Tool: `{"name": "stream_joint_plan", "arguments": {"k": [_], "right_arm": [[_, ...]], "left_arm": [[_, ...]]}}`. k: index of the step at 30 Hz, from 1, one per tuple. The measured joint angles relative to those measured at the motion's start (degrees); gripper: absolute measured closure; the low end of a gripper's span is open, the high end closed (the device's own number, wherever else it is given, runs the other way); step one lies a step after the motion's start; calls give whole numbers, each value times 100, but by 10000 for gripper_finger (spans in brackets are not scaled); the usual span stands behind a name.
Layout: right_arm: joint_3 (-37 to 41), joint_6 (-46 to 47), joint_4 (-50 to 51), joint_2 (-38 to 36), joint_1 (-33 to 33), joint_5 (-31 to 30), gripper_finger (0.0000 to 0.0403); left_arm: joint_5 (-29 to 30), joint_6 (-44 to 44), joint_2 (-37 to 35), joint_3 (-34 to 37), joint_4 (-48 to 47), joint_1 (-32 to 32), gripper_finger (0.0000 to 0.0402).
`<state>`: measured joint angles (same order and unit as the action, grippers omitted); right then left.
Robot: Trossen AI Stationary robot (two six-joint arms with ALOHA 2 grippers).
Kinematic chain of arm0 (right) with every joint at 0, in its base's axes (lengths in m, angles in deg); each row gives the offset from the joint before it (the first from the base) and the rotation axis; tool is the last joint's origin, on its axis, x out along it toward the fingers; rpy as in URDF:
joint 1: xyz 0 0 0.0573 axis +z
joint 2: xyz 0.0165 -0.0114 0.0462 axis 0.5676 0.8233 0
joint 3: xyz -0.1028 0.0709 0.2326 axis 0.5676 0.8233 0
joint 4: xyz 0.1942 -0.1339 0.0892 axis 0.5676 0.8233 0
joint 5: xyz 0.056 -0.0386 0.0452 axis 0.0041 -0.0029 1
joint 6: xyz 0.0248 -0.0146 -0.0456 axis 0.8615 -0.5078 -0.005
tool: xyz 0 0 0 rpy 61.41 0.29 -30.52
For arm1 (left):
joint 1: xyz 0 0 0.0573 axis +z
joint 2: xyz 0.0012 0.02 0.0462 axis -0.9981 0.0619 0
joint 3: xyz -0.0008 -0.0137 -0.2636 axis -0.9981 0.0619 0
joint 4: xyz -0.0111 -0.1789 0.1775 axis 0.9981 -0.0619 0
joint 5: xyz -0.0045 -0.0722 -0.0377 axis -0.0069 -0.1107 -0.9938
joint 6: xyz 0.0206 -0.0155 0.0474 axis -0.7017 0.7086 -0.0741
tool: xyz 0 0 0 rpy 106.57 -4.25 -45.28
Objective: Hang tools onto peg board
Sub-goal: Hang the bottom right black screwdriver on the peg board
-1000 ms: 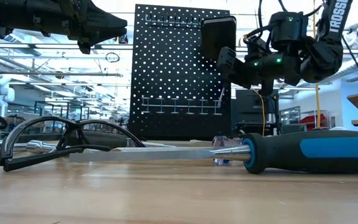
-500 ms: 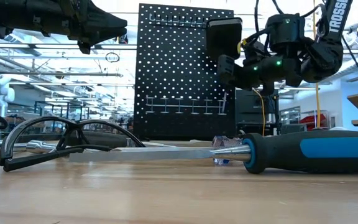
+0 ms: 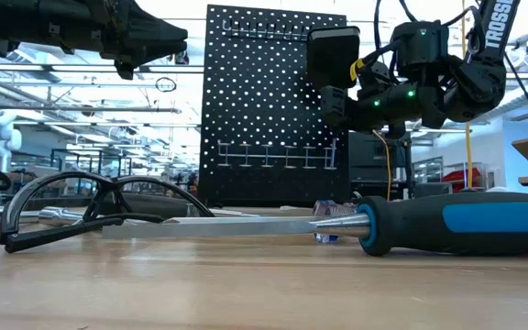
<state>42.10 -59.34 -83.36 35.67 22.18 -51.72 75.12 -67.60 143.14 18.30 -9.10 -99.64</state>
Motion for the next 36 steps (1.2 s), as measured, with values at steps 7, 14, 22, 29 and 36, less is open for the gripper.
{"name": "stream_joint_plan", "arguments": {"k": [7,14,22,29,36], "right_arm": [[0,69,185,0,0,1,329],[7,159,391,2,-2,-40,262],[7,174,665,2,-2,-16,250],[4,172,871,2,0,21,248],[4,142,987,2,11,252,248]], "left_arm": [[0,0,0,0,-1,0,295],[0,0,0,0,-2,0,295],[0,0,0,0,-2,0,295],[-1,0,0,0,-2,0,295],[0,0,0,0,-4,0,295]]}}
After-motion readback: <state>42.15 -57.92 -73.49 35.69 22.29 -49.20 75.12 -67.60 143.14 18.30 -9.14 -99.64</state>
